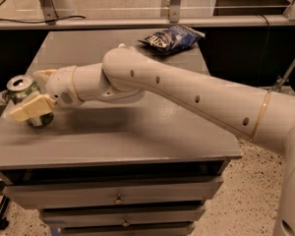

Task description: Pick green can

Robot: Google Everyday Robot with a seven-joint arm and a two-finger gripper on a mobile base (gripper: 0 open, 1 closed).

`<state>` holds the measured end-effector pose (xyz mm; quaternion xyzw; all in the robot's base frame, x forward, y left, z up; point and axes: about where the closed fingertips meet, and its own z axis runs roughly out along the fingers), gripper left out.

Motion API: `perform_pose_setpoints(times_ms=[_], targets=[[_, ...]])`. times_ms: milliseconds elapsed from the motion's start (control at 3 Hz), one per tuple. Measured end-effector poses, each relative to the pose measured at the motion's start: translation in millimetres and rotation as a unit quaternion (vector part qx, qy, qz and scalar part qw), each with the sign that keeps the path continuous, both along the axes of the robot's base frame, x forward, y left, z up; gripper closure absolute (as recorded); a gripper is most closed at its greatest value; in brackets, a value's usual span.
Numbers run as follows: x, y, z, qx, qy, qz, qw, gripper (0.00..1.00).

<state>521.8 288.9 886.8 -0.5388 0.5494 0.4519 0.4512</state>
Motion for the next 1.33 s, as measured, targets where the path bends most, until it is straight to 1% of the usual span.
perform_pose_setpoints(times_ms=[333, 667, 1000, 1333], targets=[[-2.3, 12.0, -10.4, -0.002, 0.011, 0.001, 0.9999, 0.41], [-2.0, 5.3, -6.6, 0.0, 0.012, -0.011, 0.9999, 0.63], [9.2, -10.6, 29.9, 0.018, 0.005, -0.026, 0.9995, 0.88], [27.0, -28.2, 87.6, 0.042, -0.018, -0.038, 0.9982, 1.0]])
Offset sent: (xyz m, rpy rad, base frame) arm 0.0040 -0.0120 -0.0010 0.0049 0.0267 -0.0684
